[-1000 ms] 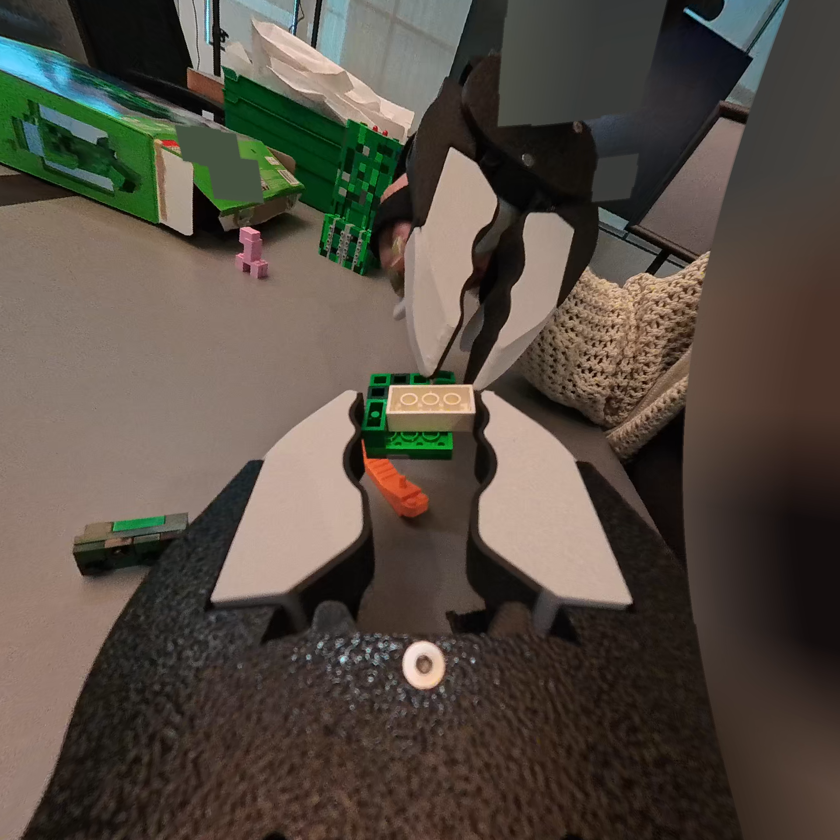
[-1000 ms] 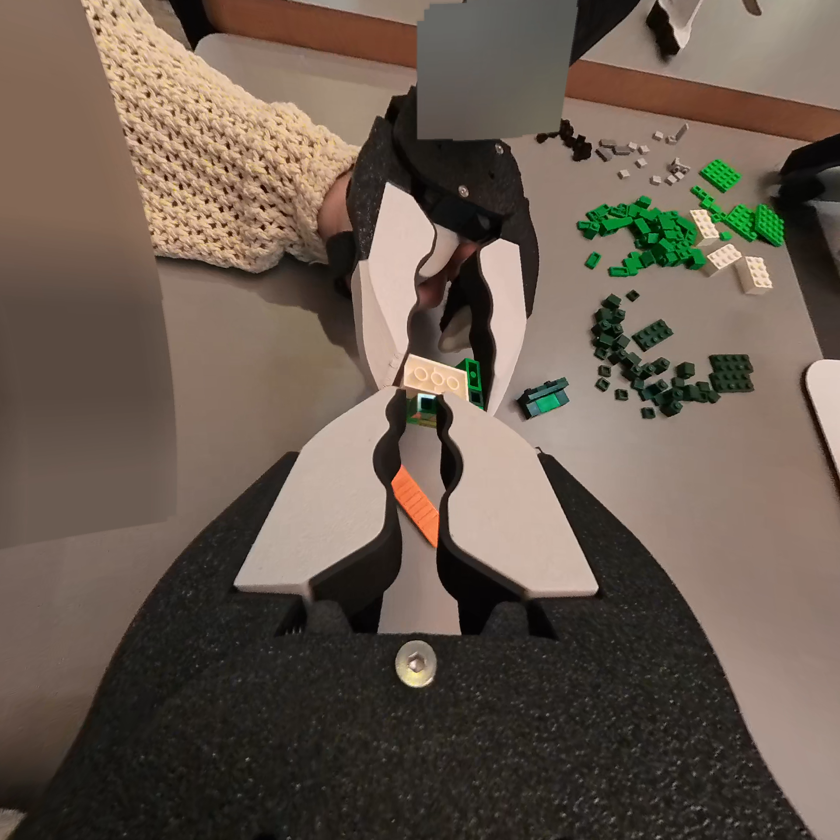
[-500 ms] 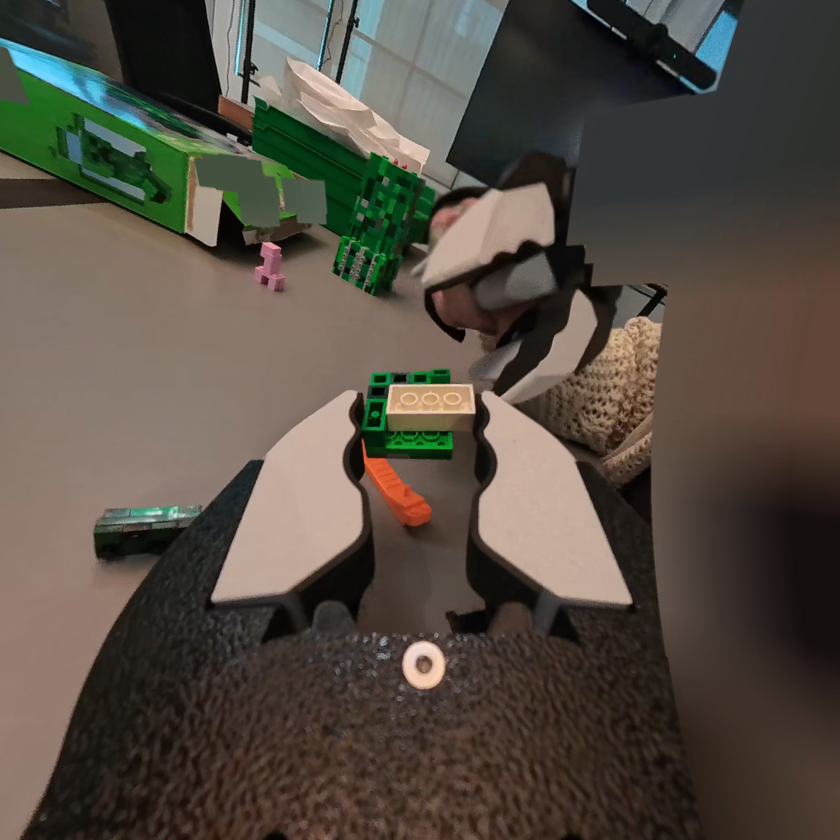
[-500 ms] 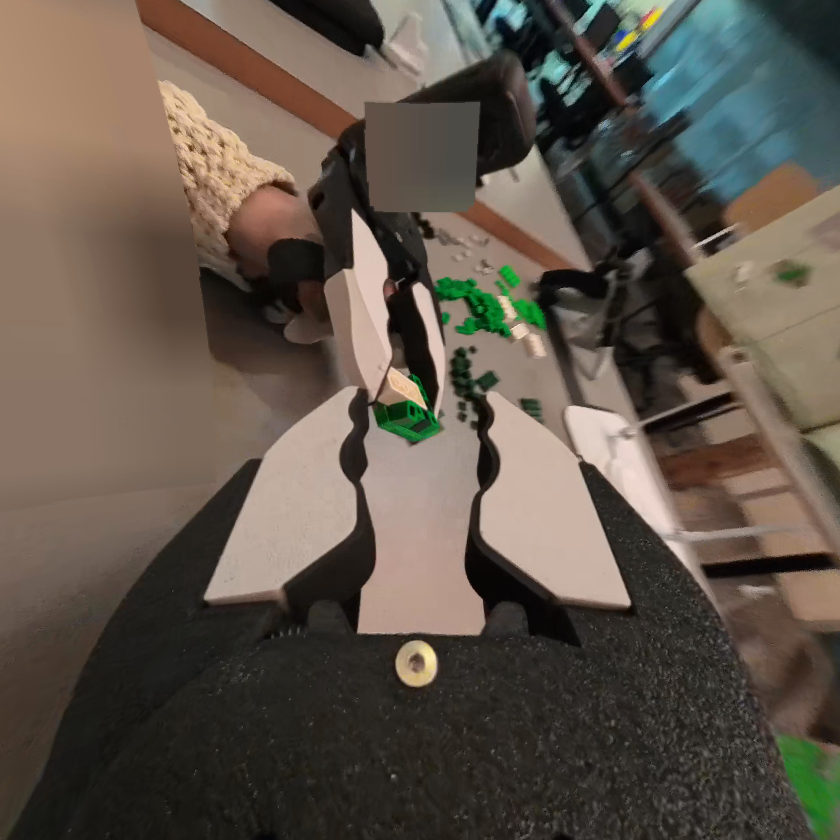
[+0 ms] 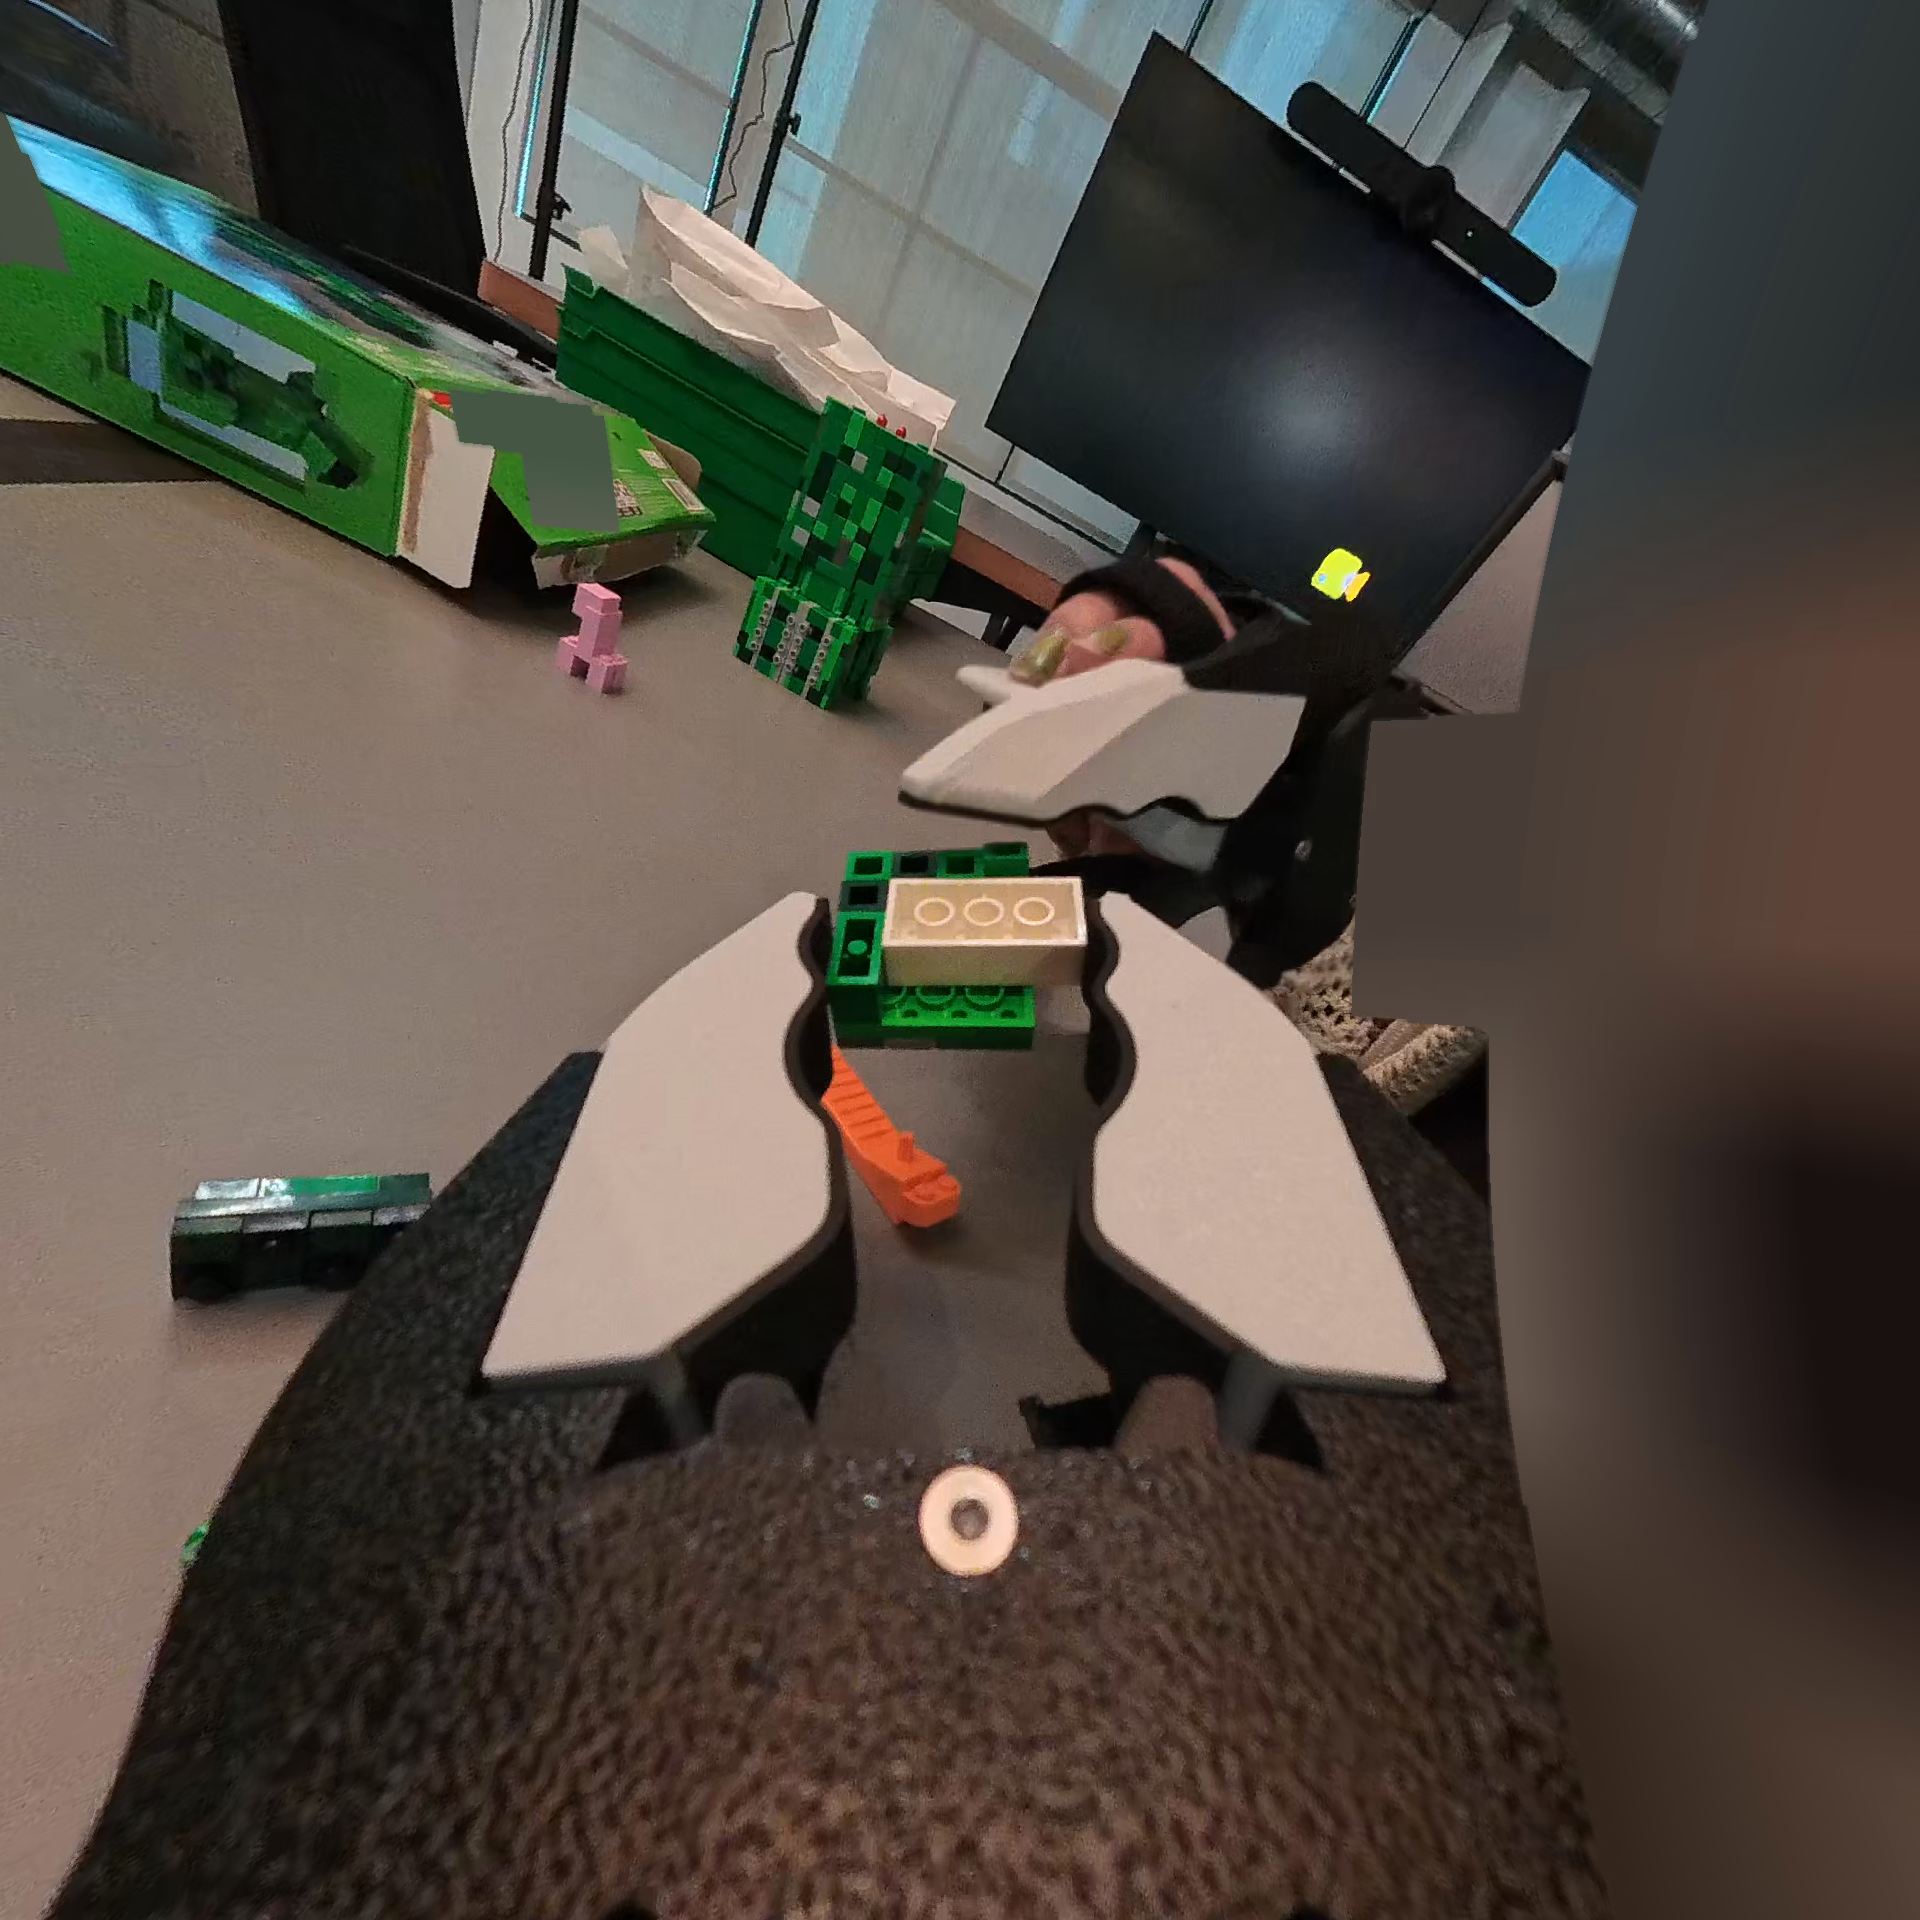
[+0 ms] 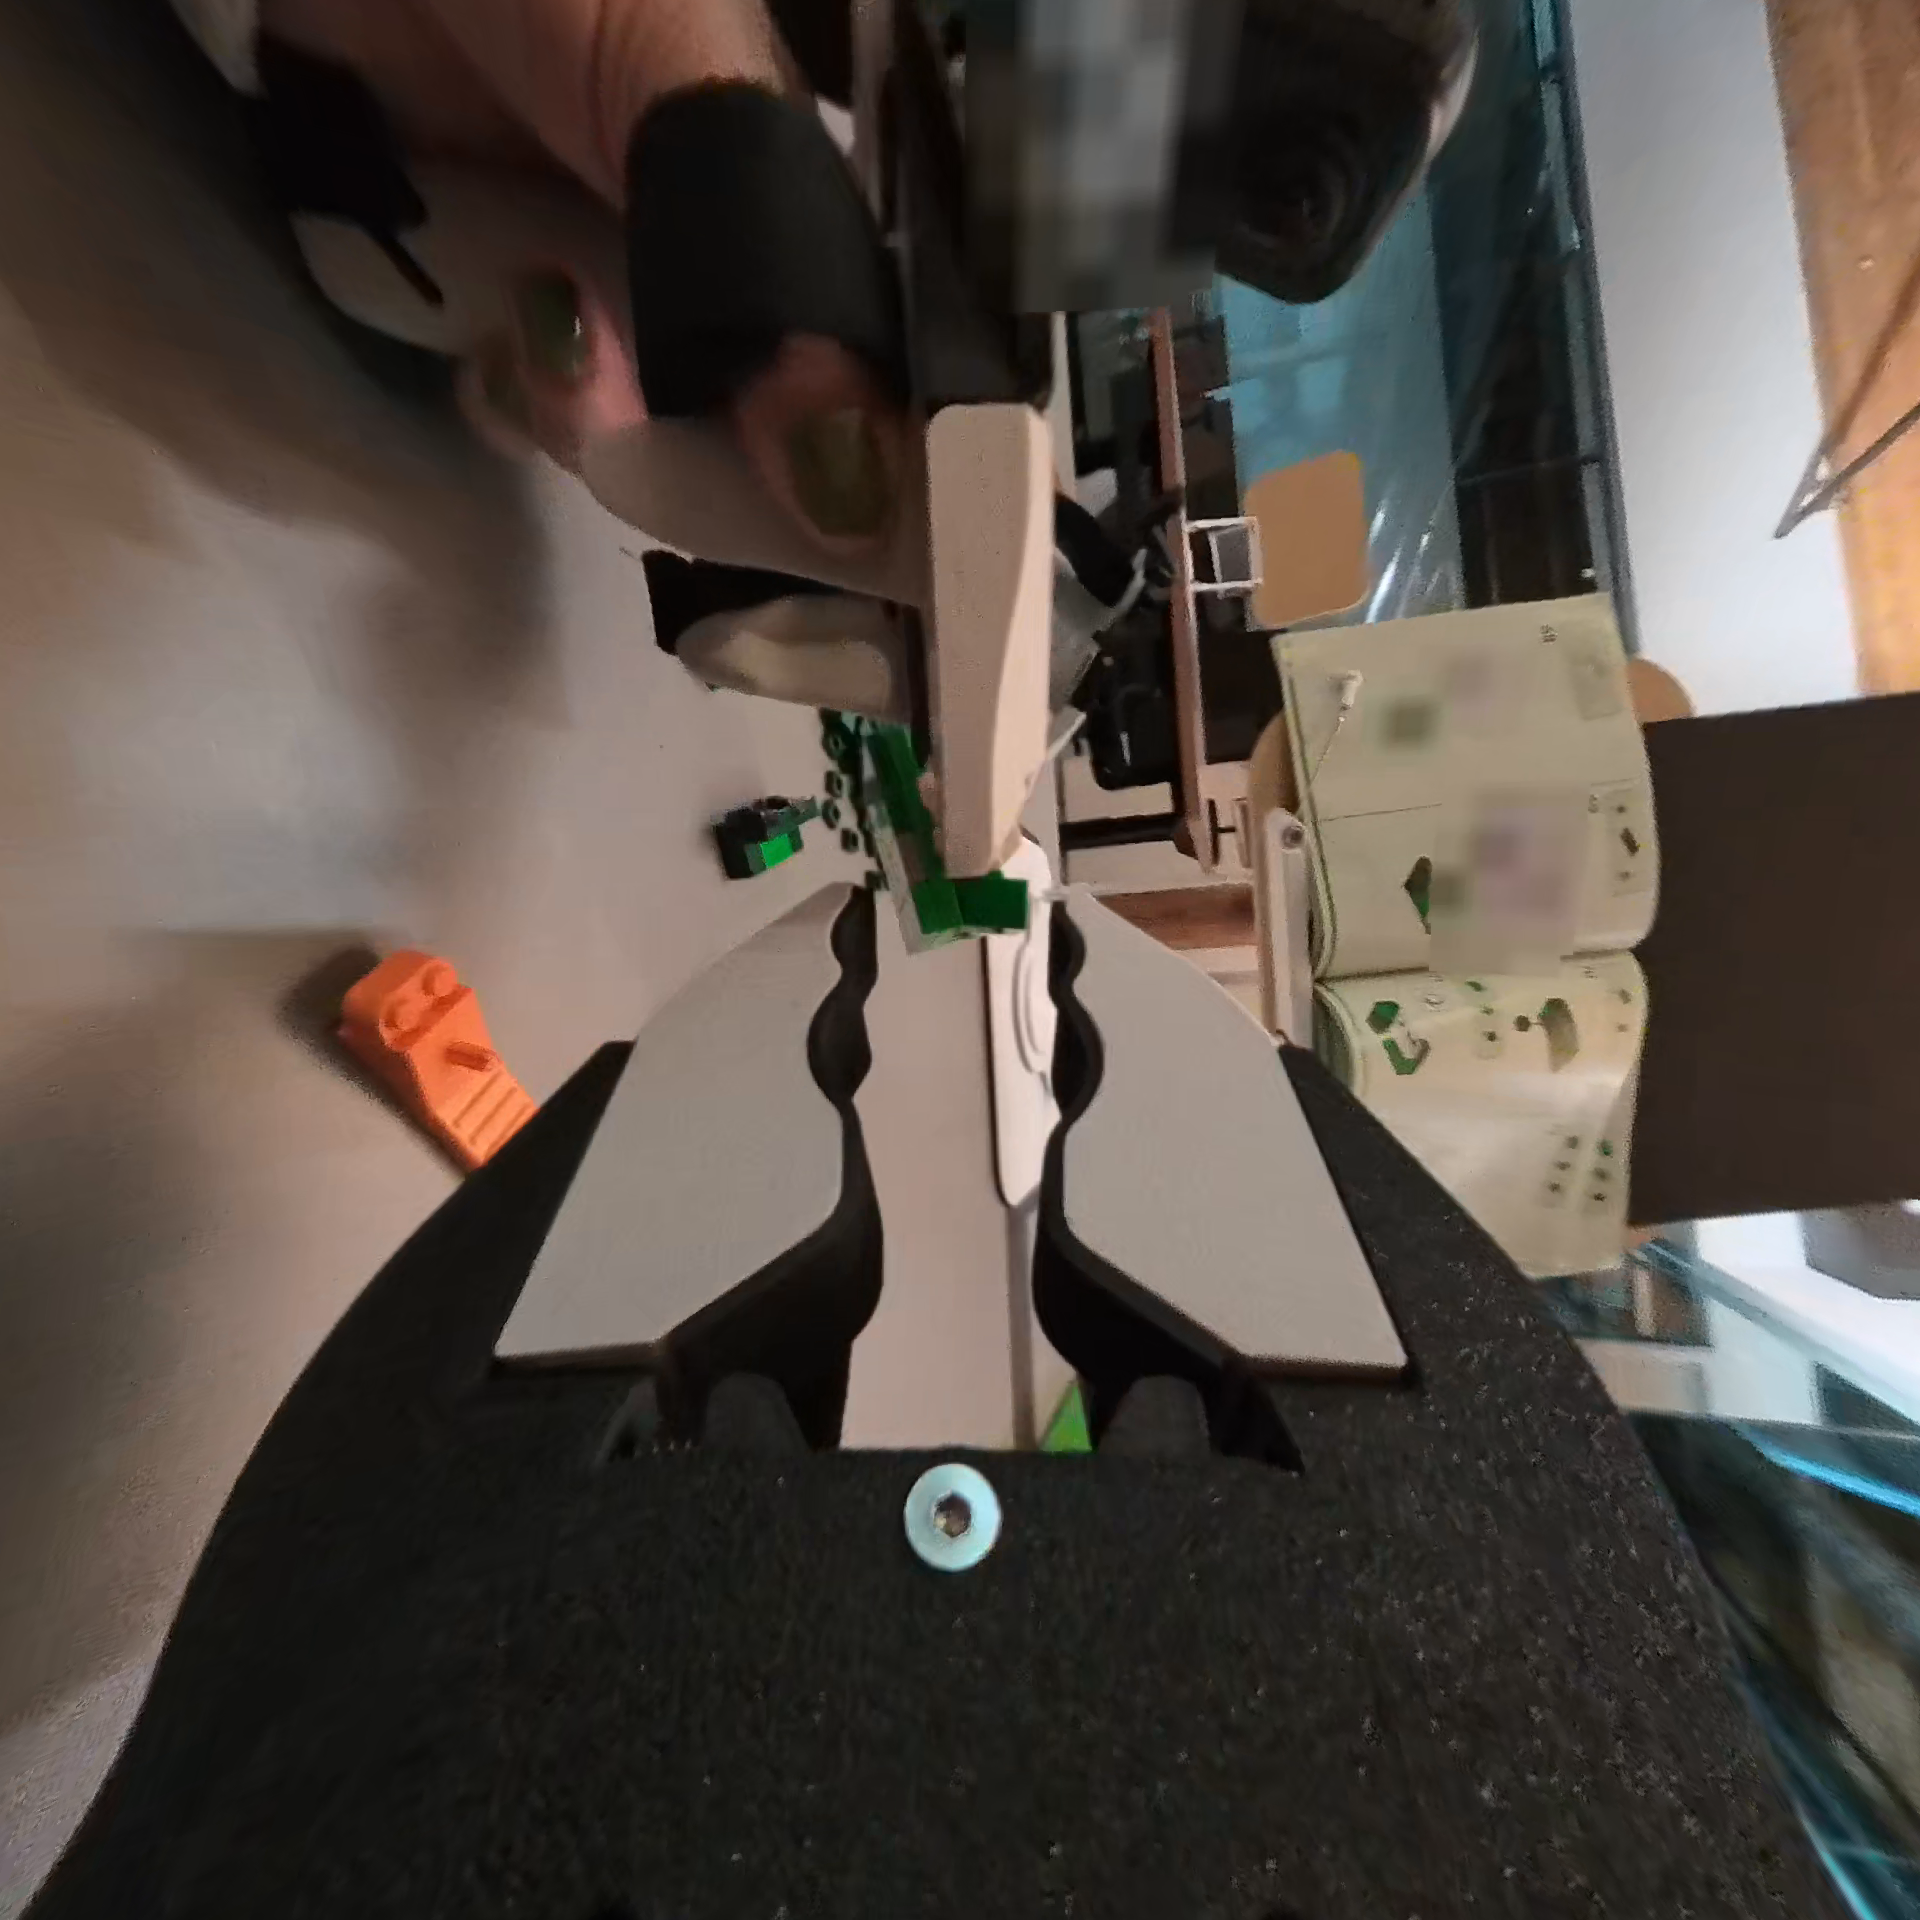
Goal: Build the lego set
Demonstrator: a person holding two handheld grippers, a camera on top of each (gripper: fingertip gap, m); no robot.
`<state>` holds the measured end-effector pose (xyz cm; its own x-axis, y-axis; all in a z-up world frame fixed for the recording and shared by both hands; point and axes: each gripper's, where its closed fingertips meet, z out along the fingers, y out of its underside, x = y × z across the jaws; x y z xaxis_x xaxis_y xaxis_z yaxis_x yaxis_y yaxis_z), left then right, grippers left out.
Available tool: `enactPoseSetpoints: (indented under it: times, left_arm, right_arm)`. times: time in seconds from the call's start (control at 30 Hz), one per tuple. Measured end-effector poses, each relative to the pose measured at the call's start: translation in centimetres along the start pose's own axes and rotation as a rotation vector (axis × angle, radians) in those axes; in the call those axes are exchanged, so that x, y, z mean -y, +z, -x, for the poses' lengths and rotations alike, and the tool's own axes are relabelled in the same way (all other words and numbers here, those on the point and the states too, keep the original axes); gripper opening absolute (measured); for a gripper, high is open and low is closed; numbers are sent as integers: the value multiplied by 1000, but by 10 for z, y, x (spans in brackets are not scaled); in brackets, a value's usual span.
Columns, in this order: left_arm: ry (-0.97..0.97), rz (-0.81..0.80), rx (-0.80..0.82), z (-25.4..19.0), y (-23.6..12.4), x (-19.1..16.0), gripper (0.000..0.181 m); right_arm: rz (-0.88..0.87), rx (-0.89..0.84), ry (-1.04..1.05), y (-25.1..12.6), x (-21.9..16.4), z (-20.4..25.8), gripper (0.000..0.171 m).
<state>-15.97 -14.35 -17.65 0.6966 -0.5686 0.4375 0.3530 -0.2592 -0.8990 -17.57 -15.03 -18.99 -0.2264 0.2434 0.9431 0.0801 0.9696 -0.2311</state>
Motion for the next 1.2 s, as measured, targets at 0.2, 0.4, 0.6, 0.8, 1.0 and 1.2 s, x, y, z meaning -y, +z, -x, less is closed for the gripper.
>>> enactPoseSetpoints:
  times: [0.2, 0.4, 0.6, 0.8, 1.0, 1.2]
  left_arm:
    - [0, 4, 8, 1, 0, -1, 45]
    - [4, 31, 22, 3, 2, -4, 45]
    - [41, 67, 37, 2, 4, -9, 46]
    - [40, 76, 42, 3, 5, -10, 46]
    - [17, 75, 52, 5, 4, -10, 46]
    - [161, 35, 70, 3, -1, 1, 55]
  right_arm:
    - [20, -34, -53, 2, -1, 0, 24]
    - [14, -1, -113, 3, -2, 6, 23]
    - [10, 33, -171, 1, -3, 9, 20]
    - [14, 36, -173, 0, -5, 10, 18]
    - [37, 8, -236, 4, -8, 11, 20]
    - [11, 91, -29, 2, -13, 6, 19]
